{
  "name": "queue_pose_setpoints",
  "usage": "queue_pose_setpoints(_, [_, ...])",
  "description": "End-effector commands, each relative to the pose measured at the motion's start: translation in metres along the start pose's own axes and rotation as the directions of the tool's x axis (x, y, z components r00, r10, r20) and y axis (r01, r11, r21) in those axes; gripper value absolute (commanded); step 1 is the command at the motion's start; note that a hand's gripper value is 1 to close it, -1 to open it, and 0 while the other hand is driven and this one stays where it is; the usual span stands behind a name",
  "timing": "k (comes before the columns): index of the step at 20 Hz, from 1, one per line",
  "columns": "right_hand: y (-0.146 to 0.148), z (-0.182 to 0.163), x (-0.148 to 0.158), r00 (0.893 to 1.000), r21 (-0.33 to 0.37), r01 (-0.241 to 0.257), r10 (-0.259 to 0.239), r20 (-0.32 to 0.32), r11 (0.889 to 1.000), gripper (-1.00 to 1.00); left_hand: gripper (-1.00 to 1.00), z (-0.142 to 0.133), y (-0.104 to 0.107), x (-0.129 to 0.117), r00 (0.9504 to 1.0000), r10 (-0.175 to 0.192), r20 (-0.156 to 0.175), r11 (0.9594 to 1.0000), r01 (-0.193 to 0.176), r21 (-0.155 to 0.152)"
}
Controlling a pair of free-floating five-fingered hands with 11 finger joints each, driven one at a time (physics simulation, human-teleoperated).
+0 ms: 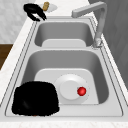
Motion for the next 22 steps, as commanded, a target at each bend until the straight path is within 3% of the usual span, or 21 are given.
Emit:
queue_pose_setpoints(1, [0.0,0.013,-0.022,1.0,0.003,0.026,-0.027,0.016,1.0,1.0,0.0,0.0,0.0,0.0,1.0,0.0,0.0,1.0,0.0,0.0])
queue_pose_setpoints(22, [0.033,0.081,-0.156,0.996,-0.03,0.067,-0.065,0.053,0.997,1.0,0.0,0.0,0.0,0.0,1.0,0.0,0.0,1.0,0.0,0.0])
